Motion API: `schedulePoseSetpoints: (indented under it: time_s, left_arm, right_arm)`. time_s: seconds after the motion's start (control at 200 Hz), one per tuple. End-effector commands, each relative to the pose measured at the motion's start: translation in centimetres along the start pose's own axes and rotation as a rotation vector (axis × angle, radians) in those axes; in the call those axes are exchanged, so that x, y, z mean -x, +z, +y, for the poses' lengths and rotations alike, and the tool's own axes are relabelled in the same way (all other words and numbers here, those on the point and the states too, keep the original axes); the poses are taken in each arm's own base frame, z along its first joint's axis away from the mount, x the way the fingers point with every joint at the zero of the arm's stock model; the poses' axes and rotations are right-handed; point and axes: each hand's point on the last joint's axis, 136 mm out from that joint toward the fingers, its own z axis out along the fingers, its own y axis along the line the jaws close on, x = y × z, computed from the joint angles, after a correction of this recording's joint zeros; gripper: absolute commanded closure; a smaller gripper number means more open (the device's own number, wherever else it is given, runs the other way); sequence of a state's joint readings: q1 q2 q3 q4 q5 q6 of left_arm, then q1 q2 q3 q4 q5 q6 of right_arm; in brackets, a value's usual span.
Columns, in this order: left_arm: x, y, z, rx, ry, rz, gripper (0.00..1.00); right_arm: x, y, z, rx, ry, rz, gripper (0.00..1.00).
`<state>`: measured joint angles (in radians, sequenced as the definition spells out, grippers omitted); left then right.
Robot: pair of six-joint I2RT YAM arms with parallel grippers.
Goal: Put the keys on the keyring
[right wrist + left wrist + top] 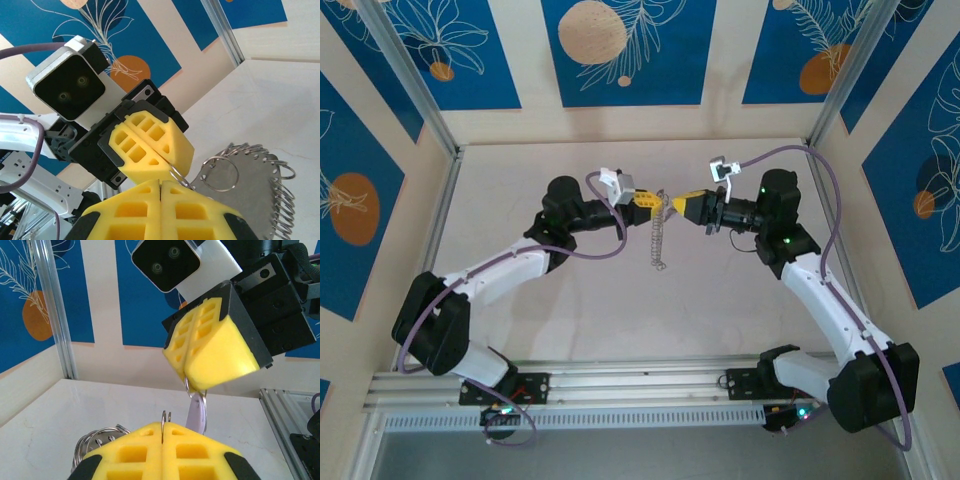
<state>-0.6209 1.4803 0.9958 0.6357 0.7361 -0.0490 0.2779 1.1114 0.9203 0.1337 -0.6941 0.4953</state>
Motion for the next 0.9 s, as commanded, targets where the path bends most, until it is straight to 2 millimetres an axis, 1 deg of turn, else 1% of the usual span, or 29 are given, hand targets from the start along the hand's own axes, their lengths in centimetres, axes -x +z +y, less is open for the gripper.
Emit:
schedulePoseSetpoints:
  time_s: [0.0,0.355,0.675,0.895]
  left_arm:
    - [2.9,0.3,-1.4,-0.049,0.069,-0.053,1.00]
    - [3.0,0.6,-2.1,-0.064,0.073,-0.046,1.00]
    - [3.1,0.7,-2.2,-0.064,0.076,-0.048,1.00]
    - [3.3,0.7,-2.1,-0.053,0.078,-0.053,1.00]
  right_arm:
    - [1.0,0.4,0.6,-0.017,-0.066,-0.010,1.00]
    - [0.7,1.0,0.1,-0.059,-0.075,0.010,1.00]
    - [-0.2,1.4,-0.7,-0.100,-0.079,0.038,1.00]
    - [-1.2,1.4,-1.9,-0.143,-0.073,0.060,1.00]
